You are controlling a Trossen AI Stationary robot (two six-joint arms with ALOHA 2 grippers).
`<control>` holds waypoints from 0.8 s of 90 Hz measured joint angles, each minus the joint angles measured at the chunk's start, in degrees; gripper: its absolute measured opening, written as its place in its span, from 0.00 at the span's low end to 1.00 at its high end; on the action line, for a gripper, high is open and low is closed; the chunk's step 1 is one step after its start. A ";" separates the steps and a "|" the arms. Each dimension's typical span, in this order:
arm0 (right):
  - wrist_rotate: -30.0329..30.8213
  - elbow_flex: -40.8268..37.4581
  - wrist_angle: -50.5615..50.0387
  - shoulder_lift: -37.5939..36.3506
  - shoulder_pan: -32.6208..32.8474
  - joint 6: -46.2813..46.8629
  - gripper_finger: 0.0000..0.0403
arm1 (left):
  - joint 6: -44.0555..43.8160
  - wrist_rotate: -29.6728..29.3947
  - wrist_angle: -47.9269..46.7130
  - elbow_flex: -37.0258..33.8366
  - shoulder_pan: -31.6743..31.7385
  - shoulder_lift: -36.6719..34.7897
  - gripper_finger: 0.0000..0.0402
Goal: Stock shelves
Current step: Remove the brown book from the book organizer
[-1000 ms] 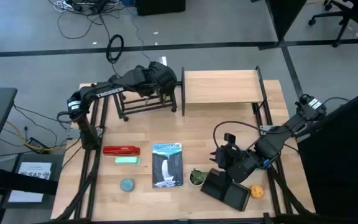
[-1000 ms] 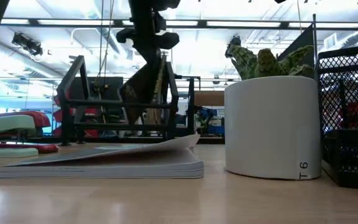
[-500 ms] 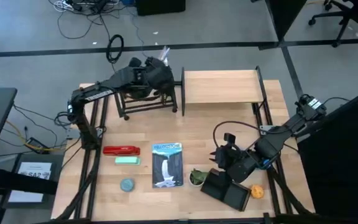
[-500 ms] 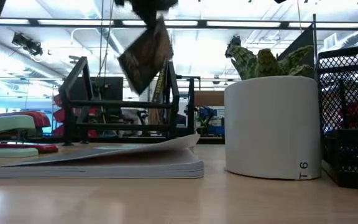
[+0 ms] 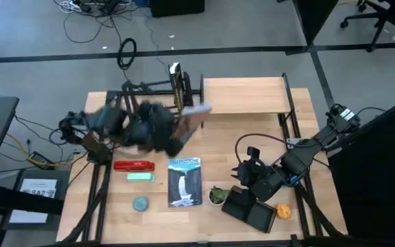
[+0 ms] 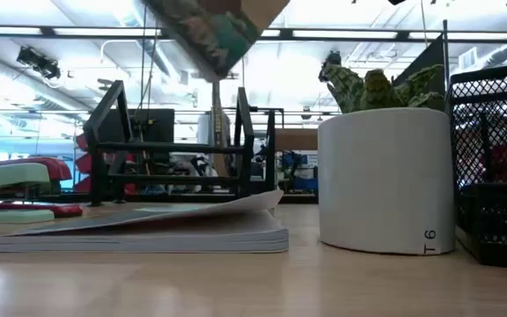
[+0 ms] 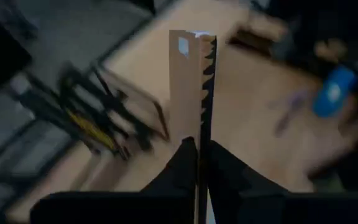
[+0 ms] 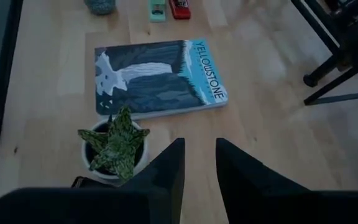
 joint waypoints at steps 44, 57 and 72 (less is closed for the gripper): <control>0.51 0.00 0.85 0.00 1.84 -1.59 0.15 | -41.41 -16.27 26.57 -46.52 -25.10 -20.75 0.00; 1.91 0.00 1.22 0.00 1.84 -1.82 0.15 | -44.60 -18.63 44.88 -65.15 -26.57 -29.42 0.00; 2.03 0.00 1.24 0.00 1.77 -1.99 0.15 | -40.21 -18.29 77.67 -85.53 -25.18 -33.12 0.00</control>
